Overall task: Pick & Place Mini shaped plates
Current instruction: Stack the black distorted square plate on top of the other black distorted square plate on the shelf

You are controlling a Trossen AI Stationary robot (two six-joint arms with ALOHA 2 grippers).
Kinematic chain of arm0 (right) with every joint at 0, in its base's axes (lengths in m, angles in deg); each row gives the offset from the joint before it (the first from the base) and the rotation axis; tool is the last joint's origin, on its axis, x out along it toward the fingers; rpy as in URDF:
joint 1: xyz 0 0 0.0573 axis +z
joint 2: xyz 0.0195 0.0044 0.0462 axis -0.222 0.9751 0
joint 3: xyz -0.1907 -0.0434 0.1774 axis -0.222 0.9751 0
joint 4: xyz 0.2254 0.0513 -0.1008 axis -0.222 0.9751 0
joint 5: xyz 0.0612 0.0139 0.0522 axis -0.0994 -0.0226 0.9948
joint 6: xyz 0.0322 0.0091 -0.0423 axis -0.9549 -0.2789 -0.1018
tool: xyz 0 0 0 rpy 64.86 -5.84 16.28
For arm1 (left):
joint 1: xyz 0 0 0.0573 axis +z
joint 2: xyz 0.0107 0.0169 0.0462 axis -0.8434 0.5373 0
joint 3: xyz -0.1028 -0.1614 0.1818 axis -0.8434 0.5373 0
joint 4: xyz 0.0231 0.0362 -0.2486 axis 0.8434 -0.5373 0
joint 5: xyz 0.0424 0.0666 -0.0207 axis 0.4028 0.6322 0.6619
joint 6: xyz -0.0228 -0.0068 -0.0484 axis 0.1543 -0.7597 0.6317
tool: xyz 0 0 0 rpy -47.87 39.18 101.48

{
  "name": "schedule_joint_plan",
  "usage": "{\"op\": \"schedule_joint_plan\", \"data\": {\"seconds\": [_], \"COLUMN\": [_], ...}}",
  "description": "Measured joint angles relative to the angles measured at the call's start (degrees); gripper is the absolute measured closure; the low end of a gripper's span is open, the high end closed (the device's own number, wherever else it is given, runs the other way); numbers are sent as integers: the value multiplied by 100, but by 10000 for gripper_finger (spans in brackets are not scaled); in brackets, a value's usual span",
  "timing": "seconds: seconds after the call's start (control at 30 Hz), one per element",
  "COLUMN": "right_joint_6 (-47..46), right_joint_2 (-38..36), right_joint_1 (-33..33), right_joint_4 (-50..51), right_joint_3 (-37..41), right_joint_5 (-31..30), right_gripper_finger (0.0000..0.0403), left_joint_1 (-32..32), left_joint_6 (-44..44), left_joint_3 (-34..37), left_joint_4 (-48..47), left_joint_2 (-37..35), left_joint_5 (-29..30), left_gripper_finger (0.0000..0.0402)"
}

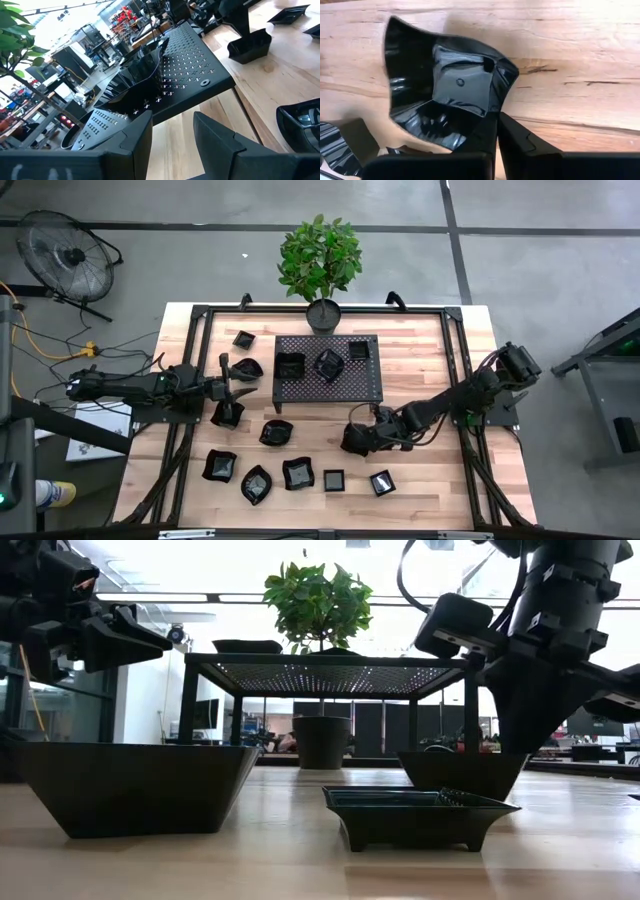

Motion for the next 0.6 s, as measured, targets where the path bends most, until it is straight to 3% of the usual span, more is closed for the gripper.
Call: {"op": "schedule_joint_plan", "data": {"seconds": [0.27,0.6], "right_joint_6": [351,1171], "right_joint_2": [-72,-786], "right_joint_1": [66,170], "right_joint_4": [-18,-115], "right_joint_3": [0,-146], "right_joint_5": [161,-67], "right_gripper_finger": [401,402], "left_joint_1": [0,0], "left_joint_6": [-2,0], "left_joint_3": [-1,-1], "left_joint_4": [-1,-1], "left_joint_2": [2,0], "left_joint_5": [0,0], "left_gripper_finger": [261,261]}}
